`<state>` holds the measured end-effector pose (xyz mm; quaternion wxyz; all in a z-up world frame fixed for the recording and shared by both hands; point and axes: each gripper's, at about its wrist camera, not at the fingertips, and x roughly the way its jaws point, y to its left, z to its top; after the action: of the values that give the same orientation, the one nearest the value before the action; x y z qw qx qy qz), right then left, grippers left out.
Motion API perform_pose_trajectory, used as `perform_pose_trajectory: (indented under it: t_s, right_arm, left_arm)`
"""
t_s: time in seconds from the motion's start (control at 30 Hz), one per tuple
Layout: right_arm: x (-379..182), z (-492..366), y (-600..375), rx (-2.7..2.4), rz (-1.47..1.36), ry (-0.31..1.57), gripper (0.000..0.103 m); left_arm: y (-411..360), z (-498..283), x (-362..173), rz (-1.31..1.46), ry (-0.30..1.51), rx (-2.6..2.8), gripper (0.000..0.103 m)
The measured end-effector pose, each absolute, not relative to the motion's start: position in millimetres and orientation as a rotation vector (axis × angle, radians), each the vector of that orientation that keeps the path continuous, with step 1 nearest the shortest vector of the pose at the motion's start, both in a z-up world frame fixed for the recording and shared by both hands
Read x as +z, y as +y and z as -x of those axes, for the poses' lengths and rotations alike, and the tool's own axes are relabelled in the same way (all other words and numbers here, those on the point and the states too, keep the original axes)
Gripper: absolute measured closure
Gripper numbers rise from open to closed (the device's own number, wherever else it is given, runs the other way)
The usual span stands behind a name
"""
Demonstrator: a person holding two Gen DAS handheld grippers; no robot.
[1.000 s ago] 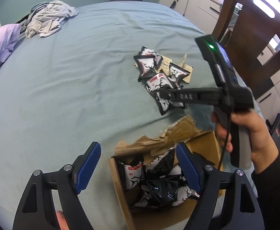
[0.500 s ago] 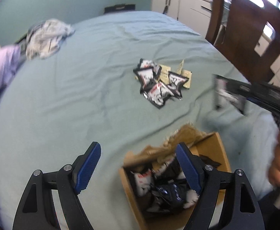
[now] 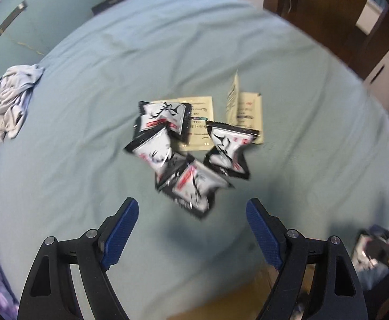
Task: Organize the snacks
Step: 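Grasp a white packet with the right tool while the left tool grasps a white deer-print packet, then release the deer-print packet into the box from the left tool while the right tool holds its packet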
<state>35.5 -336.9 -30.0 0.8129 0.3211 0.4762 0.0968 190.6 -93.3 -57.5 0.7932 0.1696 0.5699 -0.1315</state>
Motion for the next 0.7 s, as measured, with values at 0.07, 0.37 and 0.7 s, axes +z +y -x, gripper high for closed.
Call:
perform_pose_trajectory:
  t_s: [0.07,0.37,0.7]
  right_arm:
    - [-34.9,-49.6,-334.5,0.221,-0.714,1.037,0.074]
    - [-46.6,-69.1,-342.0,0.214,-0.729,1.064,0.074]
    - [-50.0,-60.2,-343.4,0.168,-0.75,1.056,0.074]
  left_arm:
    - [-100.0,-204.9,-75.4,-0.393,1.268,-0.265,0.019]
    - [-108.2,-219.1,-105.8,-0.413,1.357,-0.314,0.061]
    - [-61.3,-145.1,-9.3,-0.305,1.166,-0.266,0.077]
